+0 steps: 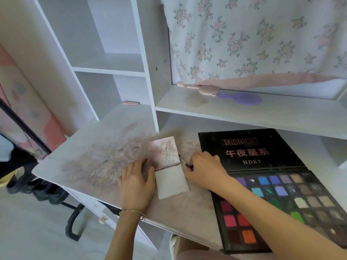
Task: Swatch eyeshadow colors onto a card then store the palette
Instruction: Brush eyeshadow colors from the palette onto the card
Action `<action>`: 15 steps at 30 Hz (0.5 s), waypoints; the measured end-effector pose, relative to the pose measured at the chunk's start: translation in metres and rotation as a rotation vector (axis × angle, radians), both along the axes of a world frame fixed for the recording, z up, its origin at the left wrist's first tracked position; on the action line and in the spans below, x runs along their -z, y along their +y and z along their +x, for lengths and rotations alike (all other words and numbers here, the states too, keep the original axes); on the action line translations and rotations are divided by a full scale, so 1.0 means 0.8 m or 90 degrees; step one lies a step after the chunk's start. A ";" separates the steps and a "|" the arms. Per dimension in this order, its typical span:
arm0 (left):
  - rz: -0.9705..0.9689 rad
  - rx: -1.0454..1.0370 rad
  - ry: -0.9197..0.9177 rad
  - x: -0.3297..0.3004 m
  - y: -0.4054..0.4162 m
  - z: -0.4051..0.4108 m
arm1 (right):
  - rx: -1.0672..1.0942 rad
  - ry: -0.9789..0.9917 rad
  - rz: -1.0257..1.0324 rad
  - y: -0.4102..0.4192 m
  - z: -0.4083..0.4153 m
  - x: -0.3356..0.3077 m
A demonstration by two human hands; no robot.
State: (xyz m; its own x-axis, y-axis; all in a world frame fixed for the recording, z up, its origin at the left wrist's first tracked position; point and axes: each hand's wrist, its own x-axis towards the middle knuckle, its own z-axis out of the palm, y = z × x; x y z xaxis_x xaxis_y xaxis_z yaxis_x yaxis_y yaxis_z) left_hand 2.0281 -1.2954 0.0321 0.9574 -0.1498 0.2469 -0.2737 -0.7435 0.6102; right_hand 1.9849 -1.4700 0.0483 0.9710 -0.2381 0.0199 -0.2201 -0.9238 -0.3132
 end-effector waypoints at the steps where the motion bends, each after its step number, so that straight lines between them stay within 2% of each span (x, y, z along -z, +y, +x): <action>1: -0.001 -0.001 -0.001 0.000 0.000 0.000 | 0.008 -0.002 0.020 -0.001 0.001 0.000; 3: -0.004 0.000 0.000 0.001 0.000 0.001 | 0.036 -0.001 0.120 -0.005 0.000 -0.005; 5: -0.006 0.000 0.002 0.002 0.001 0.001 | 0.067 -0.016 0.278 -0.011 -0.003 -0.014; 8: 0.004 0.006 0.002 0.003 0.002 0.000 | 0.091 -0.120 0.463 -0.023 -0.013 -0.026; 11: 0.013 0.009 -0.001 0.004 0.002 0.000 | 0.089 -0.208 0.565 -0.033 -0.035 -0.031; 15: 0.007 0.016 0.003 0.004 0.002 0.000 | 0.112 -0.267 0.690 -0.047 -0.072 -0.028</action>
State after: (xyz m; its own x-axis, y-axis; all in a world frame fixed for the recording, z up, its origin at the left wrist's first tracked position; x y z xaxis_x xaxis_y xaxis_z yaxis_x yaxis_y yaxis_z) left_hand 2.0284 -1.2939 0.0289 0.9545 -0.1763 0.2405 -0.2893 -0.7427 0.6039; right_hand 1.9276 -1.5078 0.0711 0.8885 -0.4575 0.0352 -0.0109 -0.0977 -0.9952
